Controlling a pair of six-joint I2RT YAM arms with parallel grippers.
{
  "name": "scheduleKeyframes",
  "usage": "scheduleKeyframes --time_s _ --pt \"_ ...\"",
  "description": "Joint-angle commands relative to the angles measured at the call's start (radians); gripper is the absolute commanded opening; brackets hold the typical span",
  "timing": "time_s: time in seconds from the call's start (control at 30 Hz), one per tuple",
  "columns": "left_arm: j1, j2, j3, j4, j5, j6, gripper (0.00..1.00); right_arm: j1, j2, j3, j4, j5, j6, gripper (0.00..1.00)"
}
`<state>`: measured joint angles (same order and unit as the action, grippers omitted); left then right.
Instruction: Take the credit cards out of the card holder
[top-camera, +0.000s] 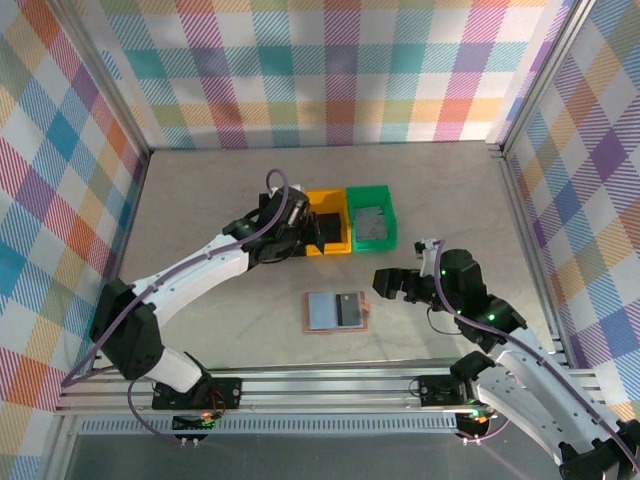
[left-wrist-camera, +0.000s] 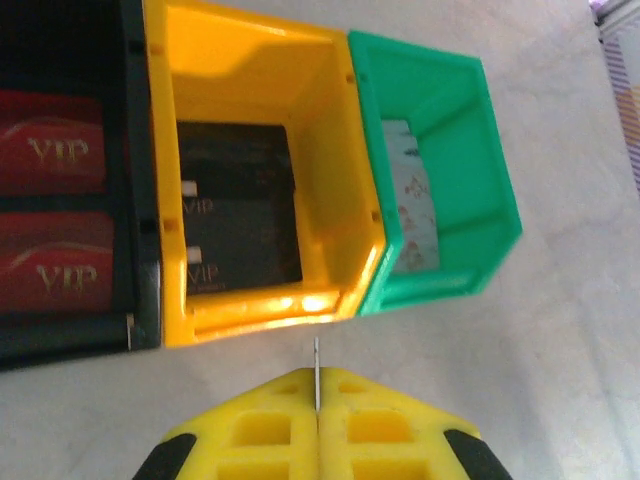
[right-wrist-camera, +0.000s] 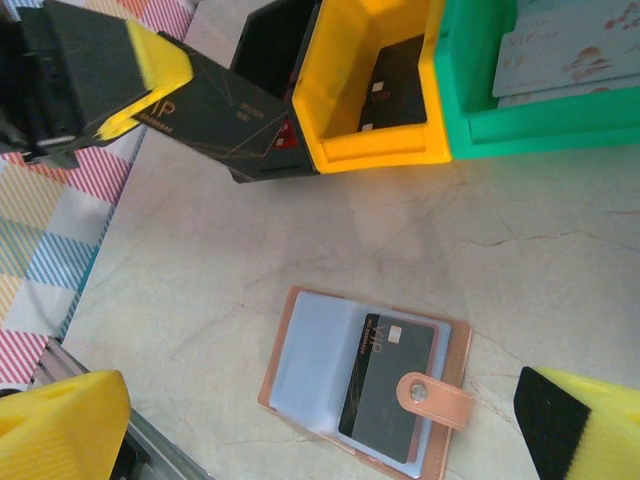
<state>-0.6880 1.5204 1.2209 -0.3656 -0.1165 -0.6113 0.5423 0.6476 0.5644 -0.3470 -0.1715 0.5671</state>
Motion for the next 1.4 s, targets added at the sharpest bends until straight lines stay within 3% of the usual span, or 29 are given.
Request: scheduleKeyframes --time_s 0.0,0.27,0.77,1.37 --pt "0.021 0.064 0.061 0.001 -0.053 0.048 0.0 -0.007 -0.027 -0.016 -0.036 0.035 0.01 0.99" --pt "0.045 0.236 0.173 0.021 -0.086 0.092 0.0 -0.008 -0.031 -0.02 -0.024 0.015 0.01 0.99" --pt "0.047 0.412 0.329 -0.001 -0.181 0.032 0.0 -0.01 0.003 -0.029 0.012 -0.026 0.008 0.99" --pt "0.048 0.54 0.377 0.079 -0.13 -0.123 0.0 -0.01 -0.006 -0.047 0.02 -0.044 0.011 0.99"
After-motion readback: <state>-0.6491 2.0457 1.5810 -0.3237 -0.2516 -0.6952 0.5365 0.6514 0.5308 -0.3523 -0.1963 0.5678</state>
